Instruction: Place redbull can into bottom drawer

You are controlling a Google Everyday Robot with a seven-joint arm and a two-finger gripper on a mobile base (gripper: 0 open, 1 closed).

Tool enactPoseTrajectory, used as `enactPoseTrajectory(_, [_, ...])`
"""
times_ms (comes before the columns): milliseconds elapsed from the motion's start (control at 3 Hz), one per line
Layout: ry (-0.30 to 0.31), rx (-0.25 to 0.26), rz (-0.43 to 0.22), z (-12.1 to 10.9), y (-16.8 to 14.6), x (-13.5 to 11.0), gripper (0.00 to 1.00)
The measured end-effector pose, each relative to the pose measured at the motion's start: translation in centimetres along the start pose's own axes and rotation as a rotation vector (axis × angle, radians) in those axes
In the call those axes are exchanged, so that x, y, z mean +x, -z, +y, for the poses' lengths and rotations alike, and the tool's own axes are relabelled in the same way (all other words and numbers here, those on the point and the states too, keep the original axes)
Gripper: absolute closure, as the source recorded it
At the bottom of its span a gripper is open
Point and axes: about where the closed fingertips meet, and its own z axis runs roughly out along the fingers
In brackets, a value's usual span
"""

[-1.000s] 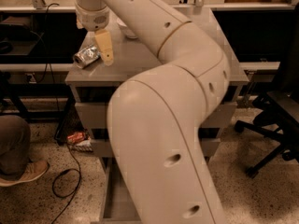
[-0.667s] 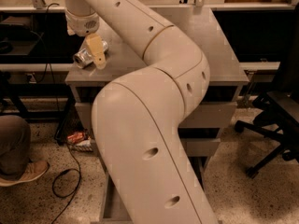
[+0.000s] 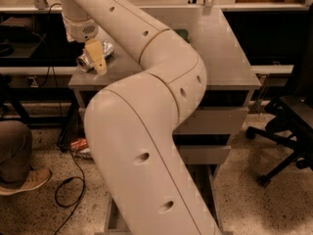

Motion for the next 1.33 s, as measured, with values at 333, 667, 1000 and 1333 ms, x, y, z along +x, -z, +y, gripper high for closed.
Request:
enactPoseTrajectory(333, [0.000,-0.038,0.008,-0.2,-2.3,0.4,0.00])
enactPoseTrajectory(667, [-0.041,-0.053,-0.005,0.2,-3.9,1.6,0.13])
enactPoseTrajectory(1000, [-0.109,-0.060,-0.003,1.0,-4.3,3.6,0.43])
enactPoseTrajectory(1333, [-0.109,-0.059,-0.003,0.9,-3.6,3.6,0.75])
